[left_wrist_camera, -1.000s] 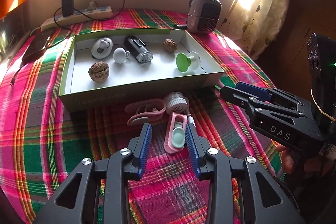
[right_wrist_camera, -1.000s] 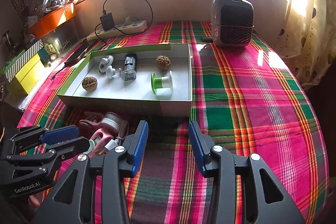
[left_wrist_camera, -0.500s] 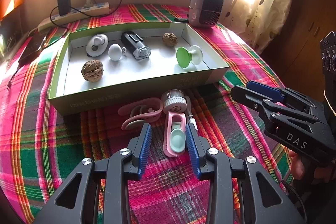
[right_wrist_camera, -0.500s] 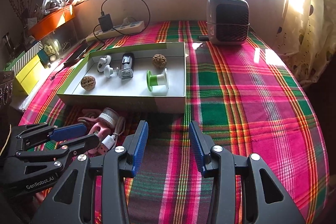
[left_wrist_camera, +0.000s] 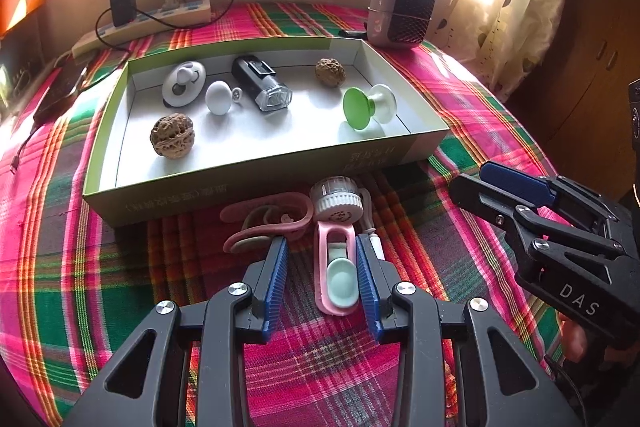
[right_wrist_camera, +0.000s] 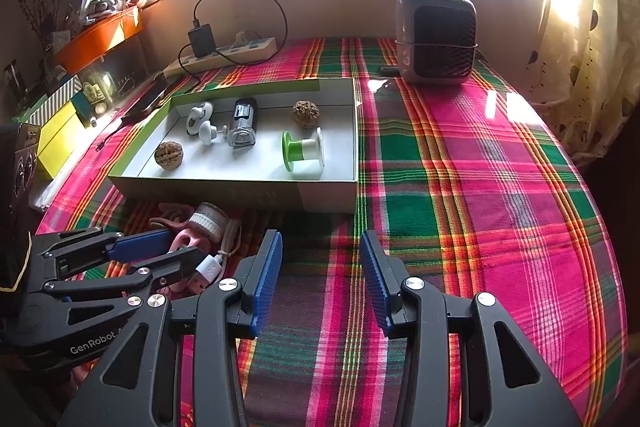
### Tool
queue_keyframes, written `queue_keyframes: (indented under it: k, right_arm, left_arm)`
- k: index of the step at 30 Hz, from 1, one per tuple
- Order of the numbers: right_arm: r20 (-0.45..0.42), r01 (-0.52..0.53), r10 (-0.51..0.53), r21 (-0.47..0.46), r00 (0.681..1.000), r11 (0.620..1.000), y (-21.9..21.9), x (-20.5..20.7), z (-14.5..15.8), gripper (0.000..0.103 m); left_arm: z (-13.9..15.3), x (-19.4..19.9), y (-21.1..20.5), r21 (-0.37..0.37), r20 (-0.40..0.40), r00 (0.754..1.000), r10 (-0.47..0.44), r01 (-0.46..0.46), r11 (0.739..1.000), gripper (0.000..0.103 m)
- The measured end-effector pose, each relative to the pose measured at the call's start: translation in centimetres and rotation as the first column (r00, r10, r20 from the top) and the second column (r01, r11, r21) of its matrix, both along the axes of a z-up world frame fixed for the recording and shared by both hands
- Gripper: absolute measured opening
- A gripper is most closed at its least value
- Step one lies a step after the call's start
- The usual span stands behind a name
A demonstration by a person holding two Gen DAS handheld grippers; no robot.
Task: Organize objects
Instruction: 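Close the left gripper on the pink-and-mint clip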
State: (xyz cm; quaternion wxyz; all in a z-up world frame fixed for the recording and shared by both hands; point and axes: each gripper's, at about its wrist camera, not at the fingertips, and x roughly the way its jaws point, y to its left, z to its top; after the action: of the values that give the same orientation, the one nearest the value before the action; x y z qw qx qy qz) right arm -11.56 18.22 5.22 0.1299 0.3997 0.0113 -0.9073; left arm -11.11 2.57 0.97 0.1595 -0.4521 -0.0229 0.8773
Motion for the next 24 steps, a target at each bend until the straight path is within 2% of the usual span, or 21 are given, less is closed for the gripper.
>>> queue_keyframes:
  k: [8, 12, 19, 24]
  right_arm:
    - [0.0, -0.01, 0.01, 0.015, 1.0, 1.0, -0.7, 0.3, -0.1, 0.042]
    - [0.003, -0.01, 0.01, 0.021, 1.0, 1.0, -1.0, 0.4, -0.1, 0.042]
    - [0.012, -0.03, 0.03, 0.03, 0.999, 0.999, -2.1, 0.5, -0.2, 0.042]
    - [0.024, -0.085, 0.084, 0.005, 0.996, 0.996, -3.5, 0.8, -0.4, 0.042]
  left_arm:
    - [-0.1, 0.0, -0.4, -0.002, -0.004, 1.0, 0.014, -0.014, 1.0, 0.025]
    - [-0.2, 0.0, -0.8, -0.006, -0.008, 1.0, 0.031, -0.031, 1.0, 0.016]
    - [-0.2, 0.6, -1.8, 0.003, -0.008, 0.999, 0.048, -0.048, 0.999, 0.016]
    - [-0.3, 1.2, -3.0, 0.003, -0.007, 0.997, 0.075, -0.075, 0.997, 0.016]
